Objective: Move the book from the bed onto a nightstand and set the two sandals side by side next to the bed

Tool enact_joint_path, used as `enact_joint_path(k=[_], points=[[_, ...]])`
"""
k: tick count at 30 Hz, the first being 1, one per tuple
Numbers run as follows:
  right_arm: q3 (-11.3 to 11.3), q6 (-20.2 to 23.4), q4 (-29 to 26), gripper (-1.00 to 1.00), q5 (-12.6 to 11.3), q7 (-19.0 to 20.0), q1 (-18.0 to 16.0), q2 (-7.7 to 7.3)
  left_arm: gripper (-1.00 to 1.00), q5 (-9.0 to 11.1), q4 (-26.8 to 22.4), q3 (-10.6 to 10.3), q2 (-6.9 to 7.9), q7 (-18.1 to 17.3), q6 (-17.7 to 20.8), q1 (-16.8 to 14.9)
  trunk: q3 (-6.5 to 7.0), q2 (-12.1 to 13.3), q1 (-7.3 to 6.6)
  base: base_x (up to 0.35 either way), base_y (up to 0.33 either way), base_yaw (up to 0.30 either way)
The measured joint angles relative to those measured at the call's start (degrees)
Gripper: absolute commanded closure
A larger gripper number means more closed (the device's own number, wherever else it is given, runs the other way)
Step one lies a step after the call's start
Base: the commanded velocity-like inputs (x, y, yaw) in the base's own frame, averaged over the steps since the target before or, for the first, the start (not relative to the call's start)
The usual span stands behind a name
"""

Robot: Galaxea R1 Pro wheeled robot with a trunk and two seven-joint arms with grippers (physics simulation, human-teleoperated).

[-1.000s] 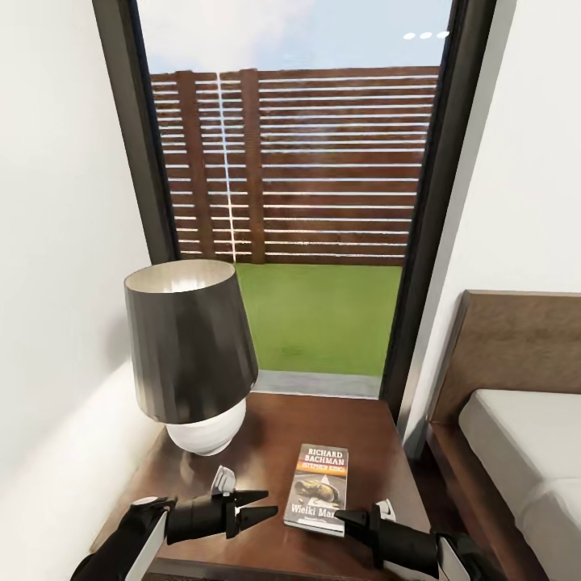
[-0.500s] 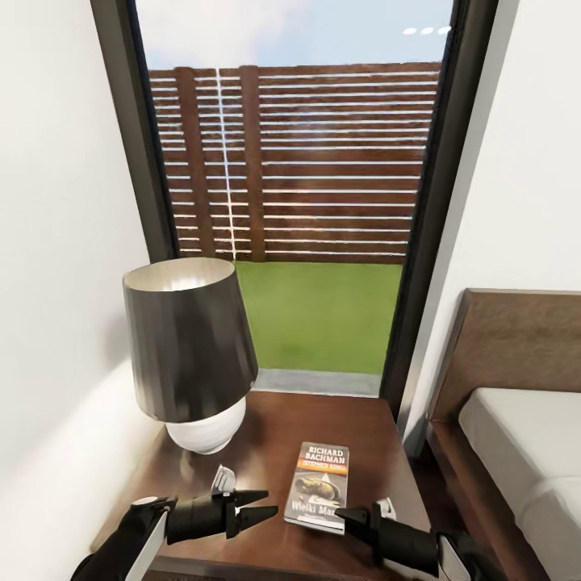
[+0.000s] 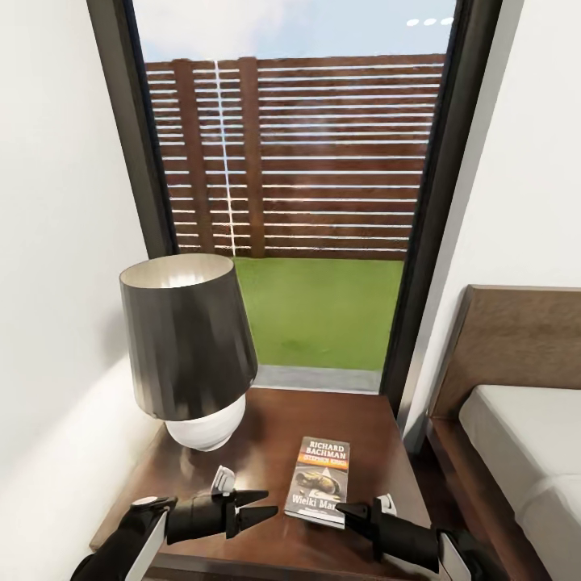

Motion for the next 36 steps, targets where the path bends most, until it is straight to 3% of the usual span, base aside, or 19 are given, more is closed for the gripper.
enact_joint_path(k=[11, 15, 28, 32, 36], points=[[0.0, -0.1, 0.0, 1.0, 0.1, 0.0, 0.0, 0.0, -1.0, 0.0, 0.0, 0.0, 0.0, 0.0, 0.0, 0.0, 0.0, 0.0, 0.0, 0.0, 0.0, 0.0], [0.1, -1.3, 1.2, 1.0, 1.0, -0.6, 0.0, 0.01, -1.0, 0.0, 0.0, 0.0, 0.0, 0.0, 0.0, 0.0, 0.88, 0.1, -0.09, 0.0, 0.0, 0.0], [0.1, -1.2, 1.2, 1.0, 0.9, -0.7, 0.0, 0.01, -1.0, 0.0, 0.0, 0.0, -0.02, 0.0, 0.0, 0.0, 0.88, 0.1, -0.09, 0.0, 0.0, 0.0], [0.2, -1.0, 1.2, 1.0, 1.3, -1.0, 0.0, 0.0, -1.0, 0.0, 0.0, 0.0, -0.03, 0.0, 0.0, 0.0, 1.76, 0.1, -0.19, 0.0, 0.0, 0.0], [0.2, -1.1, 1.2, 1.0, 1.4, -1.0, 0.0, 0.01, -1.0, 0.0, 0.0, 0.0, -0.02, 0.0, 0.0, 0.0, 1.77, 0.1, -0.19, 0.0, 0.0, 0.0]])
